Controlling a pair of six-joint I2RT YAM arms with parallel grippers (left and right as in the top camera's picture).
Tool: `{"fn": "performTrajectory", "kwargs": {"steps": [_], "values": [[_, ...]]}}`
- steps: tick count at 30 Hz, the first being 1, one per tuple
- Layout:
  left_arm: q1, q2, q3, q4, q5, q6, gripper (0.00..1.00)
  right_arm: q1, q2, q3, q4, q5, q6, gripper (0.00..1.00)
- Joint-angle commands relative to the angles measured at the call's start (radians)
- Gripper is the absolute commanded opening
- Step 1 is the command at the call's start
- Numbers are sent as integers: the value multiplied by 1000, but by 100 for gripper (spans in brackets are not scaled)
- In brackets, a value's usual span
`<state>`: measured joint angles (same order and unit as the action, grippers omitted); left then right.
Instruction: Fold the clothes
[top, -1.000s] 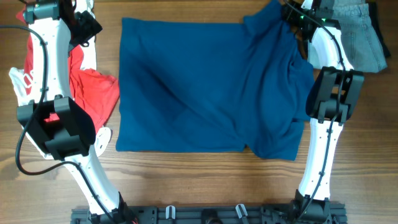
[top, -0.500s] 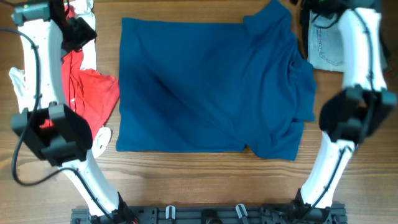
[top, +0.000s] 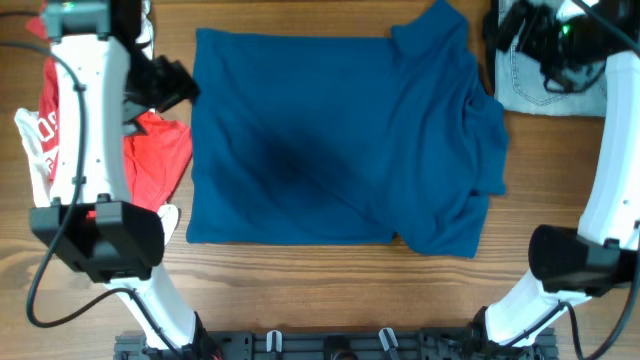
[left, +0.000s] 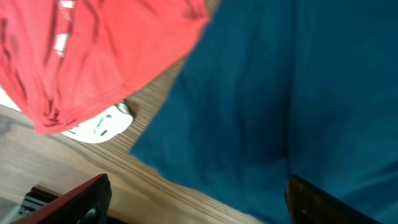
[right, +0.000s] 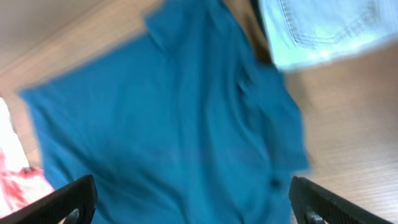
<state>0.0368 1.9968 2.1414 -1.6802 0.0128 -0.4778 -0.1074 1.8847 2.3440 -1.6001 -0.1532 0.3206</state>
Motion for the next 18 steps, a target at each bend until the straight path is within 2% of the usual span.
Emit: {"fn": "performTrajectory", "kwargs": {"steps": [1, 5, 11, 12, 15, 18], "values": [[-56, -30, -70, -4, -40, -38, 90, 29, -74, -73, -8, 64, 14, 100], [-81, -65, -204, 31, -58, -97, 91, 49, -109, -197, -8, 71, 27, 100], [-101, -161, -537, 214, -55, -115, 90, 52, -109, -472, 23, 114, 76, 100], [-101, -179, -620, 261, -56, -114, 91, 51, -109, -557, 59, 117, 76, 100], [-100, -185, -732, 347, -55, -110, 91, 42, -108, -690, 172, 151, 115, 100], [-100, -184, -804, 436, -55, -110, 91, 38, -108, -813, 328, 154, 90, 99]]}}
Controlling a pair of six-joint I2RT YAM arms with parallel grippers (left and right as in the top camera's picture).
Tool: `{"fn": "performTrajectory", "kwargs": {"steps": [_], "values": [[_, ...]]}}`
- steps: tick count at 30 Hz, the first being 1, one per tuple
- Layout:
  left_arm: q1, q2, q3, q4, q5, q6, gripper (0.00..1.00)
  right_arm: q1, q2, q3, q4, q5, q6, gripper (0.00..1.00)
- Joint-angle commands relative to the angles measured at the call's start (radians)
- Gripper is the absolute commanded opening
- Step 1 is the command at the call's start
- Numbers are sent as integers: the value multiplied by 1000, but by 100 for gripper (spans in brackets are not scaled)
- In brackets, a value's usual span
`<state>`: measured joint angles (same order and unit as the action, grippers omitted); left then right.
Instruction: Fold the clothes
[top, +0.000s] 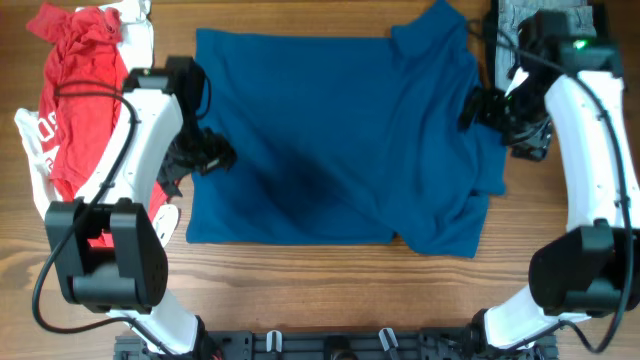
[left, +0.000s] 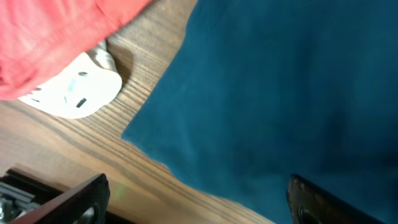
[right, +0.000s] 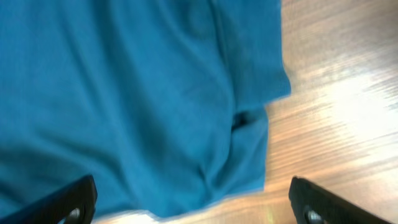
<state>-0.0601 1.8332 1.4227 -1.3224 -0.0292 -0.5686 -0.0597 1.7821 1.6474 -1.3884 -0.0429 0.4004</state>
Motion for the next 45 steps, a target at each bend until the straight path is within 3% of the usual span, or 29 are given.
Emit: {"fn": "performTrajectory", "kwargs": {"steps": [1, 3, 6, 8, 11, 15, 21, 28, 39, 43, 45], "values": [[-3, -20, -97, 97, -13, -20, 91, -10, -6, -147, 156, 44, -13, 97], [-3, -20, -116, 135, -13, -20, 91, -10, -5, -230, 252, 44, -56, 88], [-3, -20, -118, 159, -14, -20, 91, -10, -4, -349, 378, 56, -60, 58], [-3, -20, -118, 172, -14, -20, 91, -11, -4, -415, 476, 56, -58, 27], [-3, -20, -118, 189, -18, -20, 92, -11, -3, -473, 594, 56, -53, 10], [-2, -20, -118, 197, -27, -20, 92, -12, 26, -495, 690, 71, -59, 8], [-2, -20, -118, 198, -44, -20, 92, -13, 131, -495, 697, 164, -31, 5], [14, -20, -118, 198, -51, -20, 94, -13, 243, -495, 779, 126, -35, 6], [79, -20, -118, 227, -51, -19, 95, -13, 375, -485, 1091, -6, -59, 9], [85, -20, -118, 233, -52, -19, 96, -13, 375, -426, 1076, -16, -70, 8], [85, -20, -118, 235, -51, -19, 96, -13, 374, -370, 1023, -47, -103, 16]]}}
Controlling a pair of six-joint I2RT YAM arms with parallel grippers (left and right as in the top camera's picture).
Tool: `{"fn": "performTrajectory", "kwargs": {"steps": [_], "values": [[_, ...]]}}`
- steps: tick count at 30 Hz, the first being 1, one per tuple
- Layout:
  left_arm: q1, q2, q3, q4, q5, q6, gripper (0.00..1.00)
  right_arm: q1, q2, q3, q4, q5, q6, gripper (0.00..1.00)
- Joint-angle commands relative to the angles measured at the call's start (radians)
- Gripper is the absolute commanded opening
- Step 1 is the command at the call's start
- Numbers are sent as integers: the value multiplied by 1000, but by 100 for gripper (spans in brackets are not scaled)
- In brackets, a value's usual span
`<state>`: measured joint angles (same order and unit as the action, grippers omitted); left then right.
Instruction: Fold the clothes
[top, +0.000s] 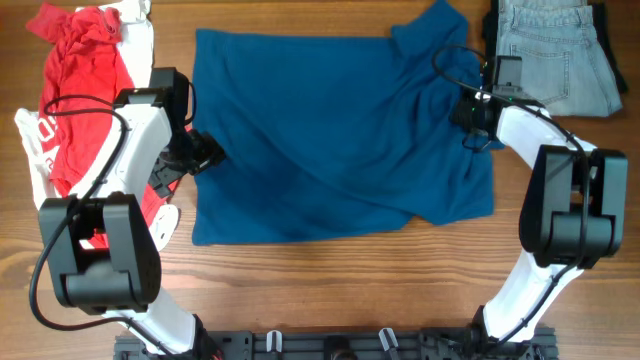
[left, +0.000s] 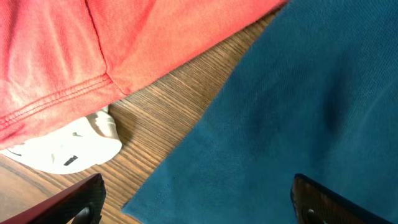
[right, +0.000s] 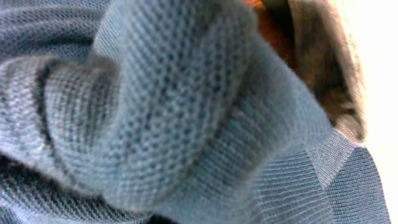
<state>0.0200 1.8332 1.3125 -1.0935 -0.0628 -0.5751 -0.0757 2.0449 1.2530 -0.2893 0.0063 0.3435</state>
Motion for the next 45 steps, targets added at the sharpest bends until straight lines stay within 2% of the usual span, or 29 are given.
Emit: {"fn": "performTrajectory", "kwargs": {"steps": [1, 3, 5, 9, 11, 13, 14, 21, 27, 34, 40, 45], "values": [[5, -20, -8, 6, -18, -13, 96, 3, 111, 54, -110, -105, -53, 22], [5, -20, -8, 3, -17, -13, 95, 3, 108, 154, -229, -118, -55, 31], [5, -21, -8, -11, -17, -13, 94, 3, 90, 254, -346, -136, -55, 48], [8, -31, -8, -71, 10, -18, 92, 3, 24, 434, -551, -145, -53, 70], [9, -42, -8, -109, 26, -42, 91, 3, -17, 485, -618, -145, -55, 80], [8, -64, -12, -150, 54, -83, 91, 3, -69, 511, -665, -145, -55, 96], [6, -76, -20, -161, 65, -98, 91, 3, -94, 512, -679, -145, -55, 99], [3, -179, -199, -160, 105, -255, 90, 3, -138, 508, -827, -174, -49, 98], [-21, -218, -390, -33, 190, -330, 88, 2, -138, 507, -943, -185, -26, 95], [-52, -217, -488, 137, 143, -332, 86, 3, -138, 496, -1061, -140, -5, 95], [-51, -217, -538, 256, 124, -331, 86, 3, -138, 397, -1147, -141, -3, 95], [-49, -217, -543, 313, -8, -331, 86, 3, -138, 280, -1147, -149, -3, 97]]}}
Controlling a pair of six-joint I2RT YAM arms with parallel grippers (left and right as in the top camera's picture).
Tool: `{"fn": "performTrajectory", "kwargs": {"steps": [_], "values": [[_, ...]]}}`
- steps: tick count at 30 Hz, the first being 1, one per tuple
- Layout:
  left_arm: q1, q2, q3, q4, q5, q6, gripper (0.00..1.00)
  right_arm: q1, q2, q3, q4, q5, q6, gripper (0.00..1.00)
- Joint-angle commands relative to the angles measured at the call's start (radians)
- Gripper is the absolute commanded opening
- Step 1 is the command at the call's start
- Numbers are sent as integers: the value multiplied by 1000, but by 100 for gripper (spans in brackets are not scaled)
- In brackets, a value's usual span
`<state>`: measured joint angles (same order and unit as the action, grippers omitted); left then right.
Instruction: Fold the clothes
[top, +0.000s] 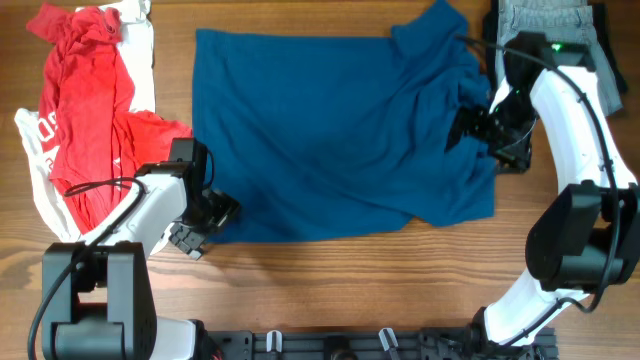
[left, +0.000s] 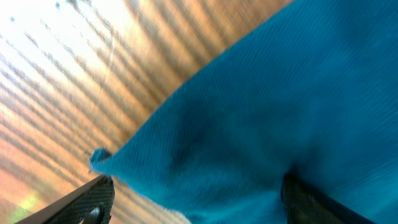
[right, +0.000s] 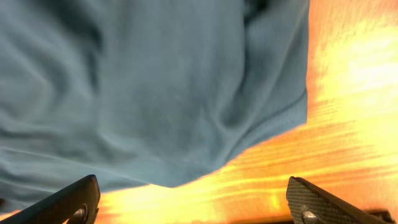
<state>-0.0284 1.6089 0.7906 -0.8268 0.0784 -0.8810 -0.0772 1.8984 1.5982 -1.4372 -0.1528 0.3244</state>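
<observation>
A blue shirt (top: 330, 130) lies spread flat across the middle of the table. My left gripper (top: 207, 214) sits low at the shirt's near left corner. In the left wrist view the left gripper (left: 198, 205) is open, its fingers (left: 93, 198) wide apart, with the blue corner (left: 102, 158) and fabric lying between them. My right gripper (top: 478, 130) hovers over the shirt's right side by the sleeve. In the right wrist view the right gripper (right: 199, 205) is open over the shirt's hem (right: 186, 177) and bare wood, holding nothing.
A red garment (top: 85, 110) lies on a white one (top: 30, 135) at the far left. Light denim (top: 530, 15) and a dark item (top: 612, 60) sit at the back right, partly behind my right arm. Bare wood runs along the table's near edge (top: 330, 290).
My left gripper has moved from the middle of the shirt's left edge to its near left corner. My right gripper, then buried in sleeve fabric, is now clear of it and open.
Both arms began at the back corners, left over the red clothes, right over the denim. Then they stood at the shirt's left edge and right sleeve. The drooping near right flap became shorter and flatter, and the left gripper now sits at the near left corner.
</observation>
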Motion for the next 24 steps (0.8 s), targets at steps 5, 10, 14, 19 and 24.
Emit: {"fn": "performTrajectory", "kwargs": {"steps": [5, 10, 14, 19, 24], "values": [[24, 8, -21, 126, -161, -24, 86, 4, 3, -195, 21, 3, 17, 96], [51, 8, -21, 179, -185, -24, 86, 7, -51, -290, 65, -56, 47, 88], [73, 8, -21, 193, -185, -24, 86, 13, -157, -352, 109, -44, 82, 86], [81, 8, -21, 193, -185, -24, 86, 13, -263, -468, 174, -4, 132, 61], [81, 8, -21, 192, -185, -24, 87, 16, -274, -594, 275, -17, 150, 41]]}}
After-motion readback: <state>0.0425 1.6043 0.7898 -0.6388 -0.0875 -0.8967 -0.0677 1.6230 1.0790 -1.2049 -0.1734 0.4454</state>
